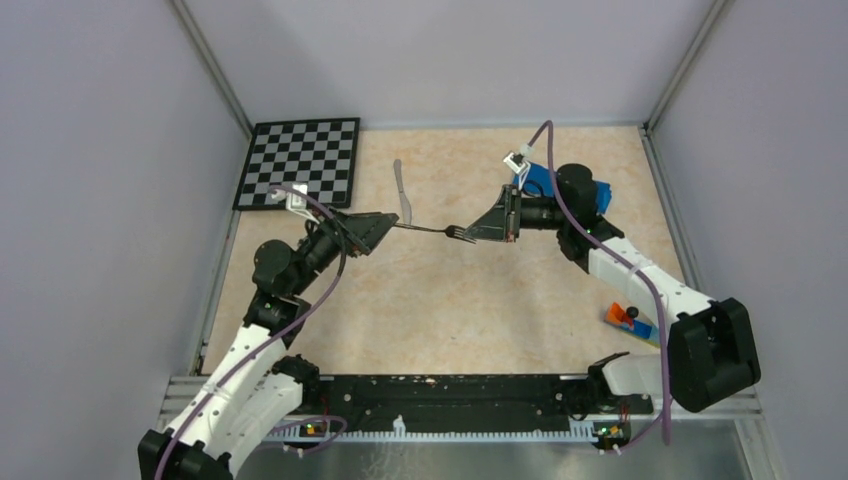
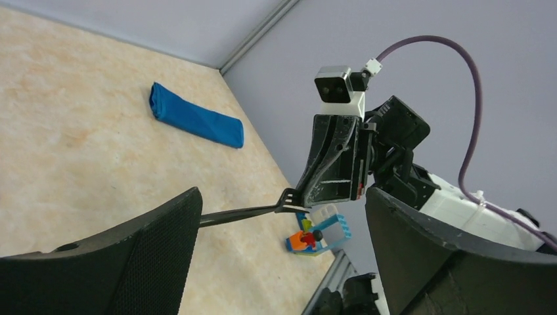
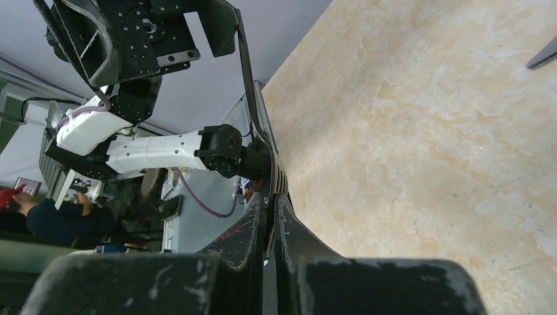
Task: Fold the napkin into a case and place the utensils inside
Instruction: Pass from the right arm to the left
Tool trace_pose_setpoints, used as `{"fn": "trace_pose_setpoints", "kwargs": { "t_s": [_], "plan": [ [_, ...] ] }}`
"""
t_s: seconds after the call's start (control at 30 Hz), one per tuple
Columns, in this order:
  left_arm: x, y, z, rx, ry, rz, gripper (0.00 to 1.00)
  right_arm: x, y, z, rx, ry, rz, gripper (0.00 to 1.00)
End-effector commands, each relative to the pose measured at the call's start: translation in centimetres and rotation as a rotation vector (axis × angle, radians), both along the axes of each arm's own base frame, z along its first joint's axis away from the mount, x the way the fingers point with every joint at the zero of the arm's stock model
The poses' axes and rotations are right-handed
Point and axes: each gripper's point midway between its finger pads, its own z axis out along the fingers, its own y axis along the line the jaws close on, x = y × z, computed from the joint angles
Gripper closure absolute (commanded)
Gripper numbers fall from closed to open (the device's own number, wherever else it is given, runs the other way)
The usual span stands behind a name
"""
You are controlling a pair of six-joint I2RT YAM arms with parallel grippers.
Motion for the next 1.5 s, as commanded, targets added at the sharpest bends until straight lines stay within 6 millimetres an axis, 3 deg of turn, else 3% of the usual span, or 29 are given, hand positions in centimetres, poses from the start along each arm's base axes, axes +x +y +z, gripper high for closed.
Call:
{"fn": "trace_pose_setpoints", "kwargs": {
  "t_s": [0.0,0.17,0.2,0.23,0.33,0.4,0.43,0.57,0.67,0.83,0.97,1.13,1.2,1.33,1.37,1.47],
  "plan": [
    [-1.2,-0.4,-1.2,-0.068,0.081,-0.06,0.02,-1.2,-0.1,2.2,0.035,-0.107,0.049,1.0],
    [-0.9,1.1,-0.8,-0.013,0.083,0.046,0.03,-0.6,-0.3,1.3,-0.011,-0.097,0.015,1.0],
    [-0.9,1.5,-0.3,0.036,0.055,0.066,0.03,-0.4,-0.4,0.8,-0.041,-0.116,0.023,1.0],
    [-1.0,1.9,1.5,0.133,-0.029,0.094,0.04,-0.3,-0.5,0.6,-0.071,-0.13,0.027,1.0],
    [-0.8,2.4,1.9,0.379,-0.054,0.087,0.06,-1.1,-1.0,-0.7,-0.129,-0.124,0.066,1.0],
    [-1.2,1.6,2.0,0.503,-0.102,-0.006,0.05,-1.8,-1.1,-0.9,-0.13,-0.129,0.089,1.0],
    [-1.1,1.2,0.4,0.573,-0.046,-0.066,0.05,-2.1,-1.0,-0.8,-0.12,-0.138,0.1,1.0],
    [-2.4,-0.7,-2.6,0.665,0.027,-0.325,0.07,-3.0,-0.6,-0.8,-0.098,-0.15,0.144,1.0],
    [-5.2,-2.7,-4.5,0.602,0.018,-0.581,0.09,-3.4,-0.3,-0.6,-0.084,-0.149,0.179,1.0],
    [-7.6,-3.8,-6.7,0.493,0.05,-0.772,0.12,-4.6,0.3,-0.5,-0.078,-0.16,0.231,1.0],
    [-9.1,-3.8,-8.0,0.458,0.075,-0.863,0.21,-5.0,0.5,-0.6,-0.069,-0.155,0.254,1.0],
    [-10.2,-3.9,-7.9,0.422,0.071,-0.898,0.47,-5.3,1.0,-1.1,-0.074,-0.149,0.282,1.0],
    [-9.8,-3.8,-8.3,0.436,0.087,-0.872,0.6,-5.4,1.2,-1.1,-0.072,-0.147,0.294,1.0],
    [-9.6,-3.7,-8.7,0.459,0.103,-0.862,1.0,-4.8,1.4,-1.1,-0.088,-0.135,0.262,1.0],
    [-9.4,-3.6,-8.7,0.475,0.096,-0.845,1.0,-4.4,1.4,-1.2,-0.096,-0.123,0.236,0.96],
    [-9.0,-3.7,-8.4,0.477,0.072,-0.822,1.0,-3.6,1.3,-0.6,-0.051,-0.084,0.151,0.59]
  ]
}}
